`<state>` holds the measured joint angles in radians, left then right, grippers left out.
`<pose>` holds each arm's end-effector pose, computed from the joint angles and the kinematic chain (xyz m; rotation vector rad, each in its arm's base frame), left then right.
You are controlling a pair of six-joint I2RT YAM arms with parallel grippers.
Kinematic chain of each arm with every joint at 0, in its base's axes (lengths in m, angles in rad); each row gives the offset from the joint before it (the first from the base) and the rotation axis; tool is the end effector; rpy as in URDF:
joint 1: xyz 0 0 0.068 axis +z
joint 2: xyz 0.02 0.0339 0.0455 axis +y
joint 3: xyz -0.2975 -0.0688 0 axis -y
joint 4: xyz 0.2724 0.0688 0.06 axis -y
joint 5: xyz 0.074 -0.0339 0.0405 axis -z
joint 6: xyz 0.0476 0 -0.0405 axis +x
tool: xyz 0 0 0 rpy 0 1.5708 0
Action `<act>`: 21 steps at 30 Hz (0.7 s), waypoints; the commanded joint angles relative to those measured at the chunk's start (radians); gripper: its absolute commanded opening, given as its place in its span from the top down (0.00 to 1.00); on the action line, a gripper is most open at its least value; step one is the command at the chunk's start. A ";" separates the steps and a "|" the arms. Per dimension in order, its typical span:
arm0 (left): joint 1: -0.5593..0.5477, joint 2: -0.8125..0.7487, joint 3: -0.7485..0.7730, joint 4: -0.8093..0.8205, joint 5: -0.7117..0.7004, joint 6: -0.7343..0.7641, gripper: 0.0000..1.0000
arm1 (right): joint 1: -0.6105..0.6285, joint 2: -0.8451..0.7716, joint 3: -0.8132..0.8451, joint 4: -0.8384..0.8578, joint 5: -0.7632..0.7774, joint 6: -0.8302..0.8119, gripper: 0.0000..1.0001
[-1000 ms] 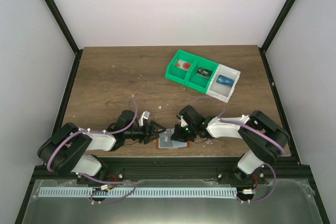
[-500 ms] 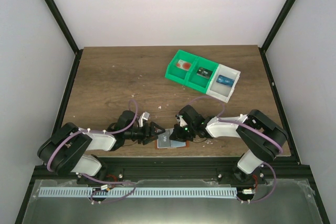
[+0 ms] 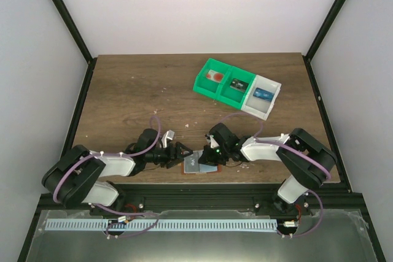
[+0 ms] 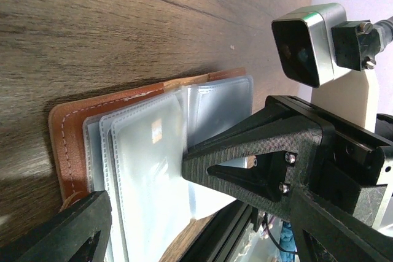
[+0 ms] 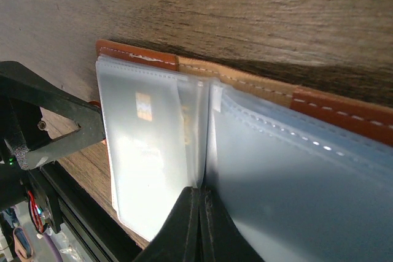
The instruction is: Take the credit cards out of the card holder
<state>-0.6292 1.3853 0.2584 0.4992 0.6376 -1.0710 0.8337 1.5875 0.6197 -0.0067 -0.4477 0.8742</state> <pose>0.1670 -0.1566 0.1197 -0.1393 2.5700 -1.5252 0.1827 0.2319 0.1239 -0.1430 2.8801 1.0967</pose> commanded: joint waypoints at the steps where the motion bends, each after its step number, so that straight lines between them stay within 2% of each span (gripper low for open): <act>1: -0.006 0.023 -0.010 0.056 0.016 -0.017 0.19 | 0.007 0.020 -0.034 -0.048 0.065 0.001 0.99; 11: -0.007 -0.051 0.015 -0.016 -0.002 -0.015 0.19 | 0.007 0.014 -0.054 -0.031 0.065 0.009 1.00; 21: -0.006 0.041 -0.005 0.050 0.009 -0.014 0.19 | 0.007 0.006 -0.059 -0.029 0.064 0.011 0.99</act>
<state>-0.6296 1.3880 0.2581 0.5133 0.6407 -1.0969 0.8337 1.5784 0.5922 0.0372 -0.4458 0.8810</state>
